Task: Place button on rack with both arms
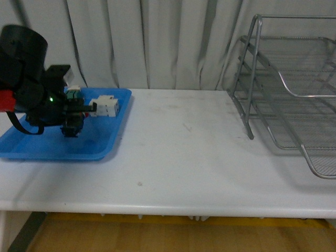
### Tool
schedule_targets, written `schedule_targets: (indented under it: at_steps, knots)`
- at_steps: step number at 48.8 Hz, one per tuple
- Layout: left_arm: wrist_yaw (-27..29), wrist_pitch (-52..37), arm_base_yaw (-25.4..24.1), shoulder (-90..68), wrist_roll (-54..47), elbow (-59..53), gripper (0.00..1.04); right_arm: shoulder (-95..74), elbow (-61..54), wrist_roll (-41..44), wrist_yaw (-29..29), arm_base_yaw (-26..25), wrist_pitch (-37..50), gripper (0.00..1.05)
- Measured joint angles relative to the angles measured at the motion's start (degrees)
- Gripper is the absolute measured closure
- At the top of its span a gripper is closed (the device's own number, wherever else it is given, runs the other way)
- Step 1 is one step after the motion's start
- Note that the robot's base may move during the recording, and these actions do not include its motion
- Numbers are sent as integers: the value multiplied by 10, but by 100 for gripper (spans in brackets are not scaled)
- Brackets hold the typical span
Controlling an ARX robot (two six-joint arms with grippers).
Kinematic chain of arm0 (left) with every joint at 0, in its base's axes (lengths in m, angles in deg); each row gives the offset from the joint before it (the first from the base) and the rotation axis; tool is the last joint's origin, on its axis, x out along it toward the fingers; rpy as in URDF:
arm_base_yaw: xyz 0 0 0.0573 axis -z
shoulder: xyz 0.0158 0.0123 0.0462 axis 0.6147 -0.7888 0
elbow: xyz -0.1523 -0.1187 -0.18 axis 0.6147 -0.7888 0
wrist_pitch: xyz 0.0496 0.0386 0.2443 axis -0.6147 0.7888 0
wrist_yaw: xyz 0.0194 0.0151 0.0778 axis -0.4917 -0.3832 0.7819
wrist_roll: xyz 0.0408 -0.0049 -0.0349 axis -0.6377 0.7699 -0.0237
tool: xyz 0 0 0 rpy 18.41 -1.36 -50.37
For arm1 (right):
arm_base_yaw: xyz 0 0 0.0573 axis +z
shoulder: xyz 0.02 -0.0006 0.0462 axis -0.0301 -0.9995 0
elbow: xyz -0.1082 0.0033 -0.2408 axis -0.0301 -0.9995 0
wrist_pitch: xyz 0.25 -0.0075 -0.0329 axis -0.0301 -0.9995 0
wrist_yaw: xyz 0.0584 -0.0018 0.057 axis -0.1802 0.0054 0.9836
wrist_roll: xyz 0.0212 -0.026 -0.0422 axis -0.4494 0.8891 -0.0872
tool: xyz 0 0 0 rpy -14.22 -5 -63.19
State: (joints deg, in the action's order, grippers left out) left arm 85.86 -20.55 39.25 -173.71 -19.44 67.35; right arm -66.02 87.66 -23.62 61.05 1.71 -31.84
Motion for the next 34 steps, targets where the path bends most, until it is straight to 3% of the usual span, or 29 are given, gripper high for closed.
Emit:
schedule_targets:
  at_steps: [9,23,34]
  knots:
    - [-51,-84,14,194,-20,-156,69,0,0,0,0,0,0,6]
    - [-62,-88,25,420,-95,-391,69,0,0,0,0,0,0,6]
    - [-65,-93,19,482,-113,-459,69,0,0,0,0,0,0,6]
